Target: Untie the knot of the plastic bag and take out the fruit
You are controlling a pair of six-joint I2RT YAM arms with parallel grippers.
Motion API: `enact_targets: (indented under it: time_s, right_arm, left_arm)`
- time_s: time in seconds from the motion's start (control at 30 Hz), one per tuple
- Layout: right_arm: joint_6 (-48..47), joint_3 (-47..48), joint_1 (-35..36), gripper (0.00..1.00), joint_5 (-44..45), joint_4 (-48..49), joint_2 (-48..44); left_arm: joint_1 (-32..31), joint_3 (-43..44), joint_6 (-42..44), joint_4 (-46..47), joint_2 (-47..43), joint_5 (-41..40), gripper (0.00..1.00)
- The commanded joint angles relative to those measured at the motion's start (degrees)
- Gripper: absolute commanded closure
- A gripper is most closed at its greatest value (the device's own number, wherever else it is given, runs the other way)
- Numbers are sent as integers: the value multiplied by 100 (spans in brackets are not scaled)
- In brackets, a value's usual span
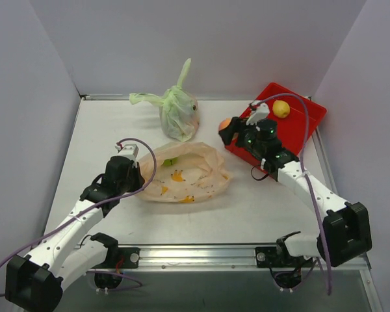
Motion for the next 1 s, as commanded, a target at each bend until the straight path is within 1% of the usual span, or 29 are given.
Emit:
enact_targets:
  time_s: [0.0, 0.03, 0.13, 0.17, 0.2, 0.23, 0.3, 0.33, 0.37, 0.43, 0.47, 0.53, 0.57, 0.73, 0.77, 0.83, 0.87, 0.93, 0.97]
  right_arm:
    - [136, 157, -978, 82, 594, -535, 114]
    - [198, 210, -1467, 82, 727, -579, 211]
    - [672, 684, -2129, 79, 1123, -860, 799]
    - [734, 851, -2462, 77, 1168, -1078, 1184]
    - [813, 1035, -2622, 76, 1203, -1246, 1388]
    - [840, 1437, -2832, 75, 1447, -1526, 1729]
    - [823, 1756, -2983, 72, 1484, -1686, 2039]
    - [770, 1871, -3036, 67, 1502, -1730, 2162]
    - [717, 2028, -3080, 50, 1528, -1783, 2311]
    - [630, 2100, -3081, 29, 1677, -1845, 2383]
    - [629, 2126, -3081, 12, 1808, -1897, 2383]
    - [673, 2109, -3072, 3, 1880, -1950, 2261]
    - [725, 2013, -3072, 0, 1810, -1951, 2190]
    - [787, 1512, -2862, 0, 1705, -2100, 1593]
    - [779, 1407, -2817, 0, 1643, -2109, 1339]
    - [770, 1126, -2729, 0, 1406, -2109, 909]
    - [735, 1029, -2538, 0, 1327, -2109, 750]
    - [568, 774, -2300, 0, 1273, -2100, 459]
    - [541, 695, -2037, 0, 1265, -2100, 154]
  left_arm:
    - [65, 35, 2, 116, -110, -30, 100]
    - [74, 35, 11, 116, -119, -30, 100]
    - [83, 26, 11, 134, -136, -21, 100]
    - [83, 26, 11, 125, -136, -12, 100]
    - [83, 26, 11, 134, -136, -4, 100]
    - [92, 26, 20, 125, -136, -4, 100]
    - [100, 26, 20, 125, -119, 14, 100]
    - [109, 26, 20, 125, -119, 14, 100]
    - [109, 35, 20, 134, -119, 23, 100]
    - [118, 26, 20, 125, -119, 14, 100]
    - [118, 18, 20, 134, -110, 23, 100]
    - [118, 17, 20, 142, -93, 31, 100]
    - [118, 17, 20, 143, -75, 40, 100]
    - [171, 70, 29, 195, 30, 172, 100]
    - [171, 88, 90, 187, 31, 129, 100]
    - [171, 306, 204, 73, 31, 50, 100]
    - [153, 438, 248, 11, 31, -47, 100]
    - [136, 1000, 371, -225, 92, -179, 100]
    - [118, 1237, 459, -305, 127, -214, 100]
